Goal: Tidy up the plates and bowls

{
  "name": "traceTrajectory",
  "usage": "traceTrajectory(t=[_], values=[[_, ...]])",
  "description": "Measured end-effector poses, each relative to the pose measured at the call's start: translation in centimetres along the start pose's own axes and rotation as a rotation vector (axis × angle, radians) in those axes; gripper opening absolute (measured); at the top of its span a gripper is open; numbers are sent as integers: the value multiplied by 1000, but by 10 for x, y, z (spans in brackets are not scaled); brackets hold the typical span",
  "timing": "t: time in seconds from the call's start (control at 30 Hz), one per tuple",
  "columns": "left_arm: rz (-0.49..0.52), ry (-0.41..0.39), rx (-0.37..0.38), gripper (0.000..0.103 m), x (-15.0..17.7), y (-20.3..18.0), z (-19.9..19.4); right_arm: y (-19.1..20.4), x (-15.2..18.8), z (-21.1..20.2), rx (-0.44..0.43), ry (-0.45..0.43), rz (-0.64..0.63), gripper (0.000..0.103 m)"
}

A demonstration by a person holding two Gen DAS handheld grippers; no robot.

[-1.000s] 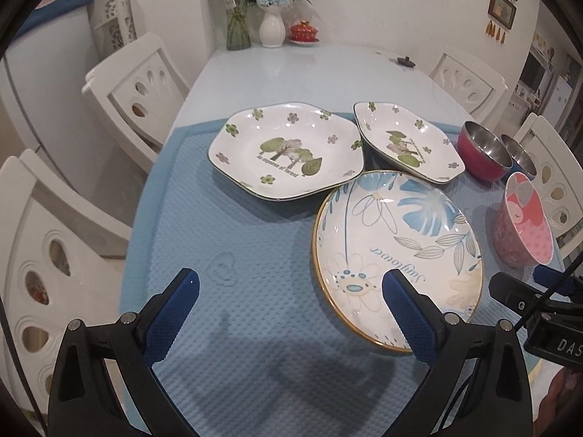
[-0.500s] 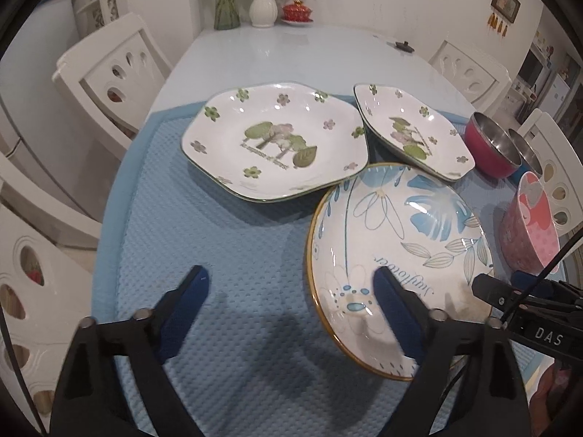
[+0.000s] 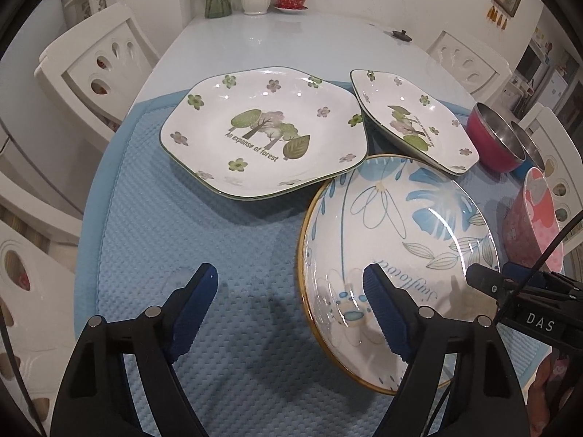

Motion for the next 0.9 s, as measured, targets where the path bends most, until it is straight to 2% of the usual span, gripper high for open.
traceTrajectory(t=[0.4, 0.47, 0.53, 0.67, 0.9], values=[[16, 16, 17, 80, -4, -5, 13, 2, -9, 11, -4, 8, -9, 71], [15, 19, 31, 80, -4, -5, 16, 1, -11, 14, -10, 10, -8, 67], [3, 26, 69, 72, -4, -5, 21, 1, -13, 17, -18, 19, -12, 61], [-28, 55, 126, 58, -2, -2, 32, 2, -17, 23, -33, 28, -23, 57], [-2, 51, 122, 51, -1, -6, 34, 7, -21, 30, -41, 24, -45, 56]])
Point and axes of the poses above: each gripper's, at about its wrist camera, not at the fingertips, and z roughly the way its jaws point, y to its left, x to its underside, the point moved 2 cm from there along z, roughly the way its jaws point, and after that the axes turned 13 degrees about z, right-handed, at the moved point
